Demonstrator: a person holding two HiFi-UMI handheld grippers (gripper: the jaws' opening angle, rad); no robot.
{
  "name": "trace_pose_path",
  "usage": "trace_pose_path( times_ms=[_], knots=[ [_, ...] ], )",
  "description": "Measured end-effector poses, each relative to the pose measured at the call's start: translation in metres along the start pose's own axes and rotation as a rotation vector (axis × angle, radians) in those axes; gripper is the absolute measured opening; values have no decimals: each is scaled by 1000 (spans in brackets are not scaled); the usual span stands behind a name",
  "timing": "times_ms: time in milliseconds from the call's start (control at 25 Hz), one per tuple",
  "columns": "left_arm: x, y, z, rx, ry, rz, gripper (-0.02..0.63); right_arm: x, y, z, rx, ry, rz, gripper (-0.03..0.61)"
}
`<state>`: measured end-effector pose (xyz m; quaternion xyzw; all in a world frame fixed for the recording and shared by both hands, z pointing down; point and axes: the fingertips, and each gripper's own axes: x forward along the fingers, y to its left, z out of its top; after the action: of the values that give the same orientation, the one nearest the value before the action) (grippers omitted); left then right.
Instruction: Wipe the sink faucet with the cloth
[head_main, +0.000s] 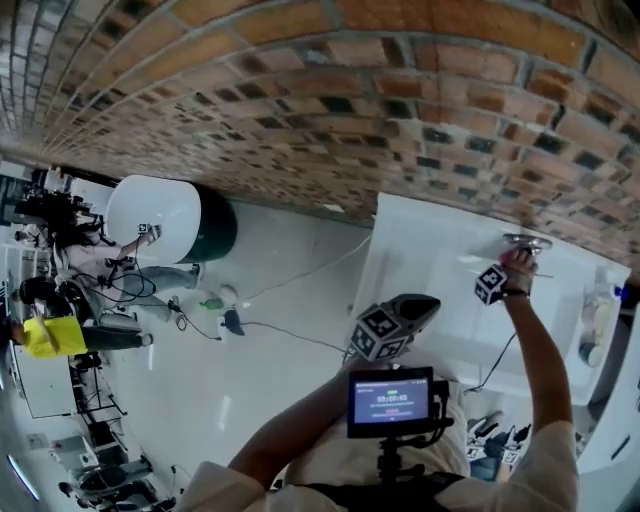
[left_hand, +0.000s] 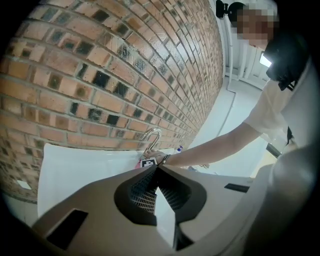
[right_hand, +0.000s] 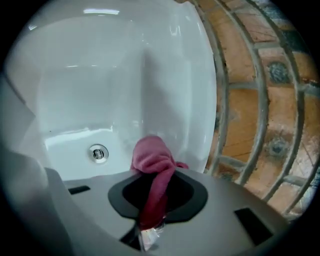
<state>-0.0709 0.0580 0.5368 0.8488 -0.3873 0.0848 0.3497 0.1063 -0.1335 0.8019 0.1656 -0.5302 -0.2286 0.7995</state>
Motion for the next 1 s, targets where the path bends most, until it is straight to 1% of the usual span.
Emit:
trace_pose_path(
  times_ms=[80, 160, 320, 400, 520, 640, 800, 880, 1000],
  knots=[
    [0, -2, -2, -5, 3, -10, 2, -2, 2, -8, 32, -5, 17, 71],
    [0, -3, -2, -5, 1, -15, 2, -9, 0, -8, 78, -56, 35, 72],
    [6, -7, -1, 0, 4, -30, 2, -26, -13, -16, 159, -162, 4, 74],
    [8, -8, -2, 3, 9, -37, 2, -38, -21, -23, 198, -193, -10, 72],
    [10, -10, -2, 5, 11, -46, 2, -47, -30, -30, 269, -228, 2, 72],
    [12, -13, -1, 11, 10, -50, 2, -50, -38, -45, 354, -247, 27, 72],
    [13, -22, 0, 16, 9, -65, 2, -50, -43, -82, 459, -240, 71, 71],
    [7, -23, 1, 16, 6, -66, 2, -46, -38, -85, 474, -244, 94, 71],
    [-1, -14, -1, 15, 8, -46, 2, -43, -38, -73, 481, -251, 111, 71]
  ],
)
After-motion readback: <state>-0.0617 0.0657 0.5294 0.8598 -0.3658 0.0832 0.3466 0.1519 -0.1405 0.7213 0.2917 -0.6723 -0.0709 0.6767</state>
